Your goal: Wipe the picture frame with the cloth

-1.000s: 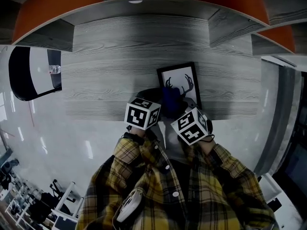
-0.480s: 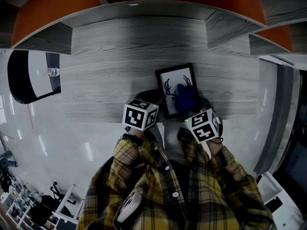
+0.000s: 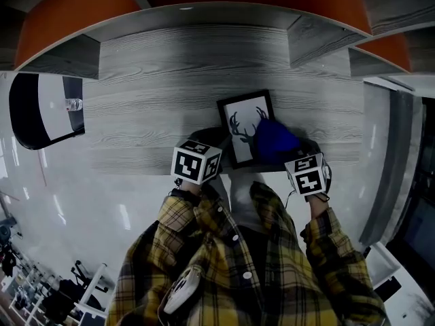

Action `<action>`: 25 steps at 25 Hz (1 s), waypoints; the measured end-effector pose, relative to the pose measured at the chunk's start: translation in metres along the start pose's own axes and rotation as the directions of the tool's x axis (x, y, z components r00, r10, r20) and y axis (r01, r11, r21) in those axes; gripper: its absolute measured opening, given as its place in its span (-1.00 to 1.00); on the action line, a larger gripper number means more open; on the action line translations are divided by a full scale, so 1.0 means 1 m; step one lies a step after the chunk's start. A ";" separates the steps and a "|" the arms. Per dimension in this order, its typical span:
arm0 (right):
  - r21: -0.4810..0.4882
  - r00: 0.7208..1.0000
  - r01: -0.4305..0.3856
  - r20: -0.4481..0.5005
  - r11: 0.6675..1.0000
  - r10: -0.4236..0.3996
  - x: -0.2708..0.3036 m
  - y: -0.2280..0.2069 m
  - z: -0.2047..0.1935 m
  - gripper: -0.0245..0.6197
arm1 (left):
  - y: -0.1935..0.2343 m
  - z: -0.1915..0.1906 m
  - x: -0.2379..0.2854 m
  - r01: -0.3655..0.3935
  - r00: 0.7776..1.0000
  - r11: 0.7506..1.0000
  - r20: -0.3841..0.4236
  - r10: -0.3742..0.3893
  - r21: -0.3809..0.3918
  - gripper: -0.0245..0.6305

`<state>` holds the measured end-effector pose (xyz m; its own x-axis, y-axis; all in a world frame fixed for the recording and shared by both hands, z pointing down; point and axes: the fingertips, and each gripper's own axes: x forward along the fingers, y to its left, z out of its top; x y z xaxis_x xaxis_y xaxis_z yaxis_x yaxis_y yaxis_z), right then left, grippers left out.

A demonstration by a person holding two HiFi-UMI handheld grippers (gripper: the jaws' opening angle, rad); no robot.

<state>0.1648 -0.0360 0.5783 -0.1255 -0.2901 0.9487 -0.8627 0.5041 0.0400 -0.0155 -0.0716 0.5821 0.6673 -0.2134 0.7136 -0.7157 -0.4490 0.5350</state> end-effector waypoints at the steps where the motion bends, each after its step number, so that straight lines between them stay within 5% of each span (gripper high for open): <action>1: 0.013 1.000 -0.003 0.016 1.000 0.002 -0.002 -0.001 0.003 -0.81 | 0.000 0.000 0.000 0.004 1.000 1.000 -0.001 -0.004 -0.004 -0.57; 6: 0.120 0.986 -0.081 0.154 0.989 0.062 -0.029 0.005 0.033 -0.81 | 0.003 0.002 -0.003 0.041 0.999 0.995 -0.018 -0.043 -0.094 -0.60; 9: 0.182 0.953 -0.170 0.279 0.969 0.115 -0.059 0.010 0.060 -0.81 | 0.002 0.018 -0.019 0.075 0.997 0.988 0.045 -0.070 -0.132 -0.60; 16: 0.106 0.864 -0.202 0.487 0.974 0.126 -0.133 0.011 0.119 -0.81 | -0.030 0.083 -0.080 0.158 0.963 0.983 0.235 -0.133 -0.089 -0.71; 19: 0.086 0.788 -0.236 0.599 0.968 0.139 -0.164 0.012 0.151 -0.81 | -0.053 0.121 -0.110 0.179 0.929 0.984 0.330 -0.164 -0.016 -0.85; 25: 0.025 0.591 -0.278 0.793 0.960 0.151 -0.236 0.012 0.214 -0.81 | -0.110 0.189 -0.175 0.157 0.832 0.971 0.506 -0.229 0.182 -0.91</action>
<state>0.0790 -0.1353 0.2875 -0.5924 -0.7403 0.3179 -0.8056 0.5446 -0.2332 -0.0146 -0.1489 0.3127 0.8234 -0.5133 0.2419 -0.5524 -0.6274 0.5489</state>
